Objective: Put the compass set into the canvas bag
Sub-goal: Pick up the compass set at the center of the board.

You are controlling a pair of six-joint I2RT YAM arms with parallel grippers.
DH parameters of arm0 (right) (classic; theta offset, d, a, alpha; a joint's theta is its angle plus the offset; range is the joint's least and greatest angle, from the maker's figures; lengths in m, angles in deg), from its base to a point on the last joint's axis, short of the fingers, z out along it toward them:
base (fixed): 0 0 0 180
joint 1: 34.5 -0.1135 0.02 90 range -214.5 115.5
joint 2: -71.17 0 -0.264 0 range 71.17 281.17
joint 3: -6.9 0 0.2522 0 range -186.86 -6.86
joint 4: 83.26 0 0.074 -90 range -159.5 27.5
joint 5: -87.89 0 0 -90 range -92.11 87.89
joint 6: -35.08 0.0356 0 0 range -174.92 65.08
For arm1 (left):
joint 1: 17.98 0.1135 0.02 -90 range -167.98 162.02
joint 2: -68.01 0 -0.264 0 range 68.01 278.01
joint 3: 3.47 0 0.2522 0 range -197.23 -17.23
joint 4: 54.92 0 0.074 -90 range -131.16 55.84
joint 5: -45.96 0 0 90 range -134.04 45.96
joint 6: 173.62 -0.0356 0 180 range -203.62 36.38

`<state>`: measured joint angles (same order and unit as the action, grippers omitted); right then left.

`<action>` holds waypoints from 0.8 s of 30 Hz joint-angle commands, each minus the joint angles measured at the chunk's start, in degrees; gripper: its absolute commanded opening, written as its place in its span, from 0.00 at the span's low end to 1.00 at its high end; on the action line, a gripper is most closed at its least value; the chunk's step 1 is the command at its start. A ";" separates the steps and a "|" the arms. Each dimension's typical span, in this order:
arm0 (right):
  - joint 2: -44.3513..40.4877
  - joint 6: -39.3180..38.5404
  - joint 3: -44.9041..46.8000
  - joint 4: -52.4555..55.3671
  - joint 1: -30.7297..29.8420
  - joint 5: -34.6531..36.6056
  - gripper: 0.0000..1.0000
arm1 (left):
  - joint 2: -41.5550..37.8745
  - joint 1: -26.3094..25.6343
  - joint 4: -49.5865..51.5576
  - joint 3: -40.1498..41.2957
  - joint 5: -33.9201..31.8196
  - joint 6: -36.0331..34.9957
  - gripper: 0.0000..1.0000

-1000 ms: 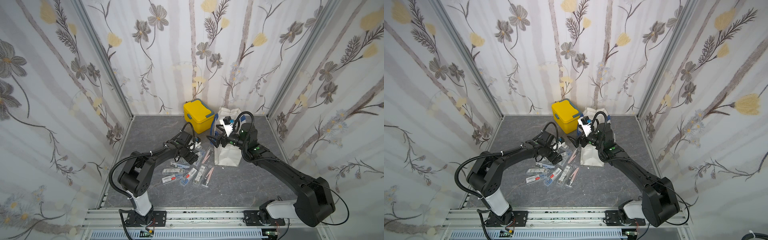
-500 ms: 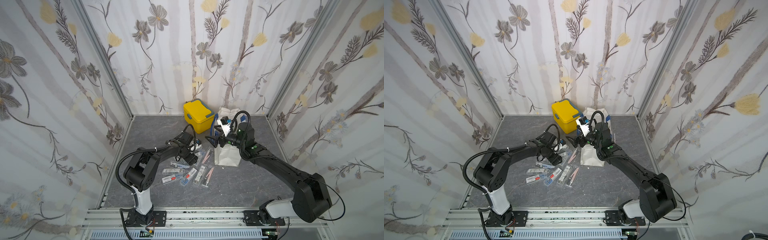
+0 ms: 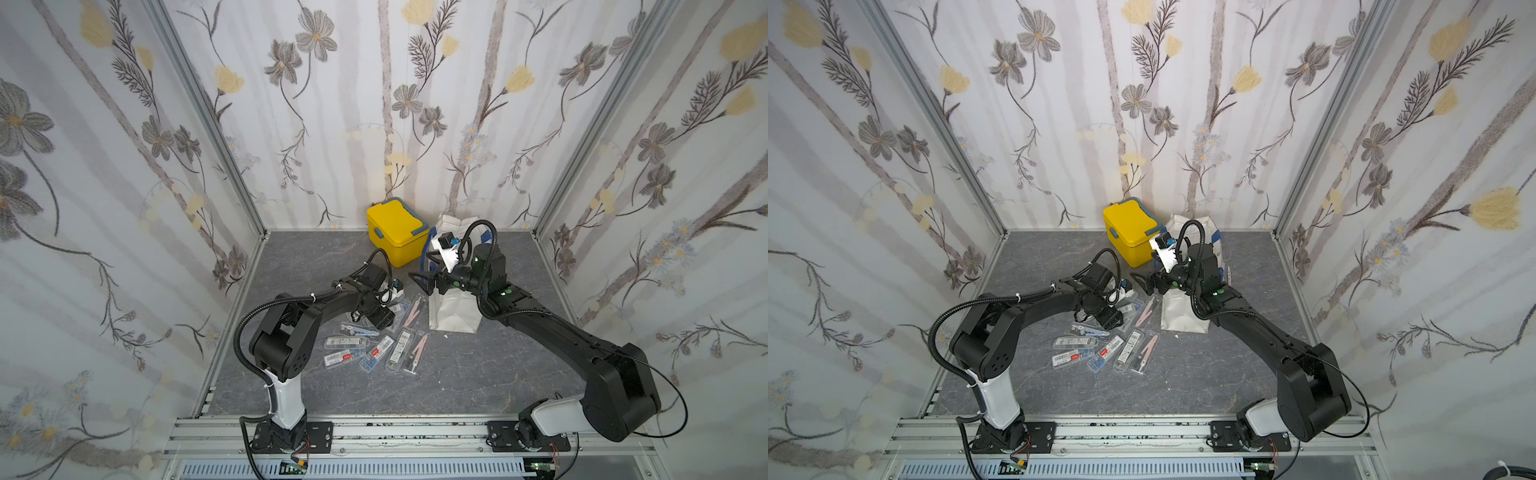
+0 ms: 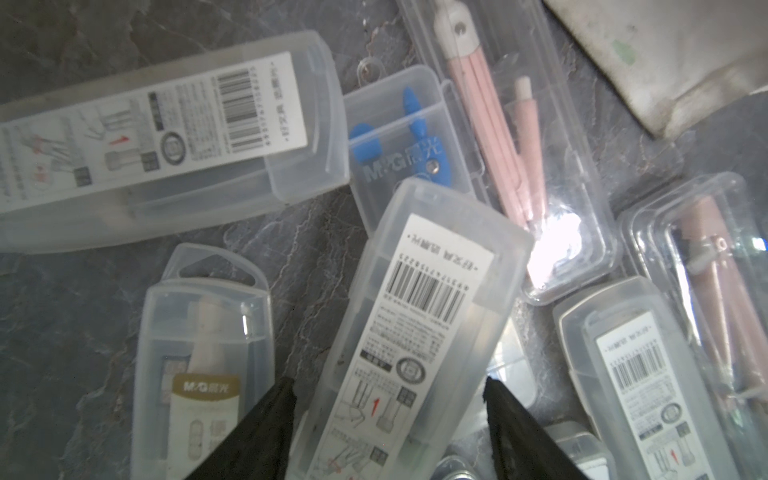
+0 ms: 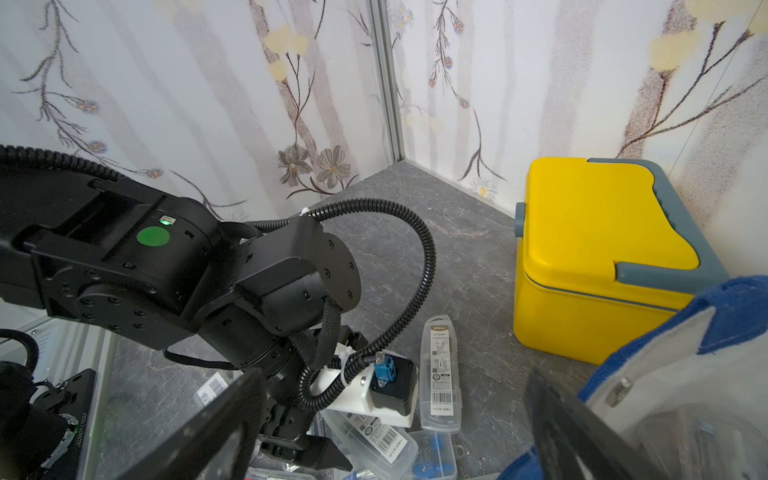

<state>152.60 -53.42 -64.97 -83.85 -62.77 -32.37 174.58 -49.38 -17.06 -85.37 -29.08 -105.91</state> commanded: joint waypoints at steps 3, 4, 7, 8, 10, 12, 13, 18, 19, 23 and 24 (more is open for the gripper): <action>0.05 0.44 -0.69 -0.77 -0.20 -0.51 0.96 | 0.83 -0.08 -1.07 -1.73 3.51 -0.60 0.67; 0.00 0.44 -0.69 -0.69 -0.15 -0.49 0.96 | 0.94 -0.15 -1.11 -1.98 3.96 -0.57 0.66; -0.17 0.22 -0.78 -0.55 -0.14 -0.41 0.96 | 1.47 -0.35 -1.11 -2.26 4.43 -0.48 0.65; -0.22 0.17 -0.78 -0.59 -0.21 -0.41 0.96 | 1.72 -0.38 -1.24 -2.35 4.54 -0.48 0.64; -0.21 0.01 -0.78 -0.43 -0.27 -0.25 0.96 | 2.17 -0.42 -1.55 -2.44 4.69 -0.22 0.61; -0.22 0.05 -0.78 -0.50 -0.24 -0.24 0.96 | 2.54 -0.51 -1.92 -2.52 4.41 0.04 0.59; -0.13 0.17 -0.78 -0.50 -0.37 -0.24 0.96 | 2.63 -0.56 -2.24 -2.43 4.06 0.36 0.59; -0.03 0.06 -0.82 -0.37 -0.45 -0.26 0.96 | 2.52 -0.59 -3.07 -2.25 3.09 0.90 0.55; -0.04 0.06 -0.85 -0.33 -0.47 -0.24 0.96 | 2.57 -0.68 -3.22 -2.26 2.89 0.92 0.55; -0.04 0.01 -0.88 -0.31 -0.54 -0.15 0.96 | 2.95 -0.67 -3.41 -2.57 2.25 1.11 0.52; -0.04 0.07 -0.90 -0.34 -0.54 -0.15 0.96 | 2.98 -0.68 -3.44 -2.61 2.18 1.24 0.52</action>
<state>152.60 -53.47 -65.36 -83.41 -63.28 -32.18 177.20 -50.07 -19.84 -87.41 -26.46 -104.62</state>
